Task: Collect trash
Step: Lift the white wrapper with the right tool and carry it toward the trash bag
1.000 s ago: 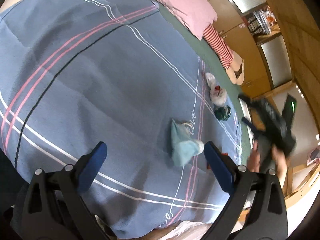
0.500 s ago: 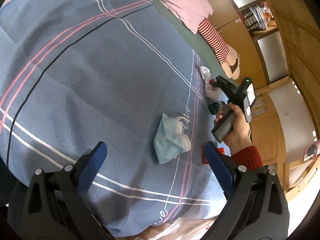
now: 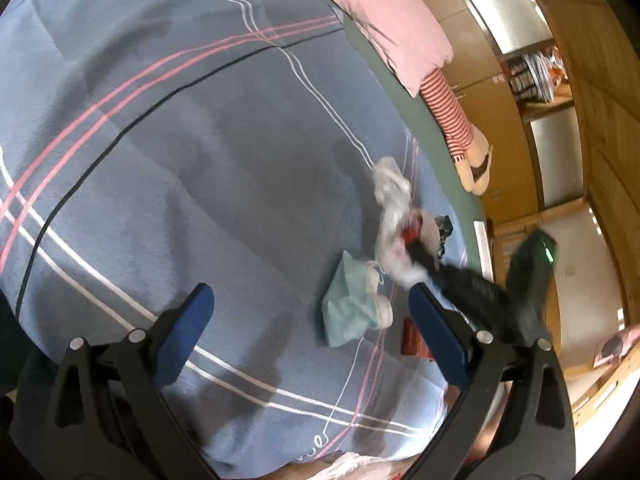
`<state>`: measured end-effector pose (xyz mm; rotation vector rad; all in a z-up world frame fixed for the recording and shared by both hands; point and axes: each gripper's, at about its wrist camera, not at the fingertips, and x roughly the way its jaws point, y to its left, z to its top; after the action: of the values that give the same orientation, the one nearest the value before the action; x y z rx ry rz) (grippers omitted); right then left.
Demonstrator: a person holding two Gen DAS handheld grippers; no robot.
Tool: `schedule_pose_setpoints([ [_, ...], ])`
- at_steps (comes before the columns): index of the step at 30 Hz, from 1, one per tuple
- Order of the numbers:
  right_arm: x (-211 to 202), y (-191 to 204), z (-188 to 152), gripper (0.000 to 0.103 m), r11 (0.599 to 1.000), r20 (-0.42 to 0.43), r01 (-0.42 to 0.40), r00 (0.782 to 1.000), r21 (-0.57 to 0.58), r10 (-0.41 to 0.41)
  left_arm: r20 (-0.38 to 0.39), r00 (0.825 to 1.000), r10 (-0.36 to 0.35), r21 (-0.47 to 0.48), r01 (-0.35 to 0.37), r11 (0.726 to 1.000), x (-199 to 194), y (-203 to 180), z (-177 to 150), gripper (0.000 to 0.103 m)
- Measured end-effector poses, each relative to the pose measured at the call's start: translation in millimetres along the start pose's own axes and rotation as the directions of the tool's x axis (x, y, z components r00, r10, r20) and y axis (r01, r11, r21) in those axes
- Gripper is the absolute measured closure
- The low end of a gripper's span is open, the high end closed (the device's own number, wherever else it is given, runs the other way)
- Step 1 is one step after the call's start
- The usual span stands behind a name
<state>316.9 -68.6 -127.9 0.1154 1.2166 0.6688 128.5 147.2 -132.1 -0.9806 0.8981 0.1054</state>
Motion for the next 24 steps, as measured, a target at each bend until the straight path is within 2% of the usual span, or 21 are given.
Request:
schedule_pose_setpoints([
  [1,-4.5,4.1,-6.4,0.087,1.0,0.003,0.008,1.0,-0.014,-0.008,-0.002,1.0,0.005,0.0,-0.005,1.0,1.0,-0.2,0.1,0.006],
  [4,-18.4,10.1,-26.1,0.086,0.993,-0.012,0.109,0.994,-0.042,-0.109,0.003,0.999,0.033,0.028,-0.033,0.999,2.2,-4.3,-0.2,0.006],
  [8,-28.7,5.7,-47.9,0.084,0.963,-0.063,0.268,0.961,-0.032,-0.27,0.012,0.998,0.066,0.05,-0.066,0.997,4.3,-6.5,0.9,0.006],
  [9,-32.2,-3.0,-51.2,0.078,0.956,-0.076,0.292,0.953,-0.024,-0.293,0.002,0.997,0.077,0.058,-0.077,0.995,7.1,-7.8,0.8,0.006],
  [11,-43.2,-10.1,-56.2,0.042,0.94,-0.06,0.342,0.938,0.015,-0.341,-0.003,0.996,0.09,0.07,-0.09,0.994,9.2,-9.5,0.7,0.006],
  [13,-49.3,-12.3,-54.5,0.035,0.937,-0.022,0.348,0.938,0.034,-0.347,0.0,0.995,0.097,0.076,-0.097,0.992,9.8,-10.6,0.3,0.006],
  [16,-42.1,-11.3,-52.4,0.035,0.943,-0.027,0.33,0.944,0.043,-0.329,0.005,0.994,0.107,0.085,-0.107,0.991,10.3,-11.1,0.2,0.006],
  [18,-28.4,-8.2,-52.7,0.035,0.939,-0.033,0.342,0.939,0.031,-0.341,0.012,0.993,0.114,0.087,-0.114,0.99,10.6,-11.2,-0.2,0.006],
  [22,3.1,-0.1,-56.7,0.036,0.906,-0.043,0.423,0.905,-0.027,-0.424,0.01,0.991,0.133,0.114,-0.133,0.985,14.4,-15.7,-4.1,0.006],
  [24,9.8,4.8,-61.4,0.045,0.884,-0.034,0.463,0.884,-0.07,-0.465,0.004,0.99,0.139,0.134,-0.138,0.981,16.2,-18.4,-5.7,0.006],
])
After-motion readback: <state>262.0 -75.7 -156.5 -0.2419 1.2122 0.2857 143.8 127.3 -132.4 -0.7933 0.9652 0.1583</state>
